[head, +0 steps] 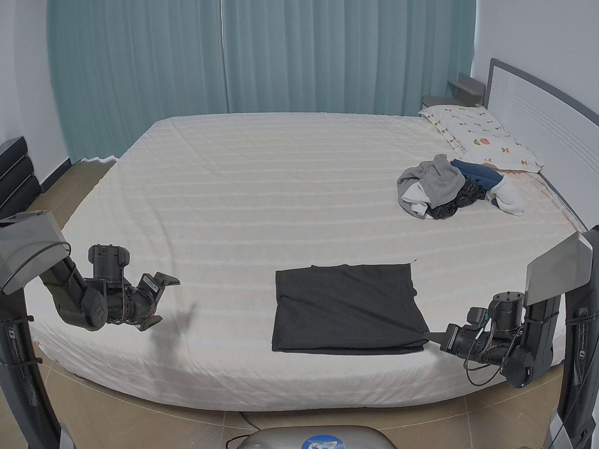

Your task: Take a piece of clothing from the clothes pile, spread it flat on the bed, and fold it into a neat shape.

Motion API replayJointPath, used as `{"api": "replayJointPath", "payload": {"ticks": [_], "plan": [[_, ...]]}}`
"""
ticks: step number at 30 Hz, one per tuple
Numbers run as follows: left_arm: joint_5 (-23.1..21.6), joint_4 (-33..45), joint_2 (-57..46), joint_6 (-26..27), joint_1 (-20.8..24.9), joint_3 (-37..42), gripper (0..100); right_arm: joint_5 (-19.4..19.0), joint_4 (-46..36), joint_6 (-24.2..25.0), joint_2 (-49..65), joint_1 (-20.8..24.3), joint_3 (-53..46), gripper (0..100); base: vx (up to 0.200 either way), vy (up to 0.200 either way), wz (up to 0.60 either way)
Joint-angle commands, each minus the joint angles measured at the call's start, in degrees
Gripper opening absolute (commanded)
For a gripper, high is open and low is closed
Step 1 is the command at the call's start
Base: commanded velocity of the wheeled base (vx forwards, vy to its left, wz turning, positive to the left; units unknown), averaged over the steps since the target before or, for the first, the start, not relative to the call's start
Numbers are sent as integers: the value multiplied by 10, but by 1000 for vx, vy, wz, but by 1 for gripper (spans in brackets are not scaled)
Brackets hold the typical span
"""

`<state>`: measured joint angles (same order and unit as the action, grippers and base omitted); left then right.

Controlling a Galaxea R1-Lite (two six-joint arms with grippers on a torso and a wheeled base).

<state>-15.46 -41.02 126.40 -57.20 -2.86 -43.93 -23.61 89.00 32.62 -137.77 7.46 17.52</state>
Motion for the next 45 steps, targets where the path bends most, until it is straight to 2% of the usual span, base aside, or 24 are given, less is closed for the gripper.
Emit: {"api": "replayJointPath", "payload": {"ticks": [1, 2, 3, 14, 17, 18, 19, 23, 25, 27, 28, 38, 45], "plan": [[0, 0, 1, 0, 0, 0, 100, 0, 6, -5, -6, -3, 0, 0, 0, 0, 0], [1, 0, 1, 0, 0, 0, 100, -1, 6, -8, -6, -2, 1, 0, 0, 0, 0], [0, 0, 1, 0, 0, 0, 100, -1, 6, -8, -7, -2, 1, 100, 0, 0, 0], [0, 0, 1, 0, 0, -1, 100, -3, 6, 10, -3, -12, 17, 100, 0, 0, 0], [0, 0, 1, -1, 0, -1, 100, -3, 6, 54, 0, -25, 38, 100, 0, 0, 0], [0, 0, 1, -1, 0, -1, 100, -3, 6, 54, 0, -25, 38, 100, 0, 0, 0], [0, 0, 0, -2, 0, -2, 100, -3, 6, 99, 5, -39, 57, 100, 0, 0, 0], [-1, 2, -2, -2, 0, -9, 100, -7, 6, 177, 6, -65, 92, 100, 0, 0, 0], [-2, 1, -3, -4, 0, -12, 100, -16, 6, 204, 0, -74, 105, 100, 0, 0, 0], [-2, 1, -4, -4, 0, -12, 100, -17, 6, 206, 0, -75, 106, 100, 0, 0, 0], [-2, 1, -8, -6, 3, -12, 100, -33, 6, 227, -13, -77, 111, 100, 0, 0, 0], [-8, 2, -17, -55, 49, -13, 100, -37, 6, 230, -14, -76, 111, 100, 0, 0, 0], [-4, 5, -15, -56, 54, -16, 100, -35, 6, 229, -15, -73, 111, 100, -200, -200, 0]]}}
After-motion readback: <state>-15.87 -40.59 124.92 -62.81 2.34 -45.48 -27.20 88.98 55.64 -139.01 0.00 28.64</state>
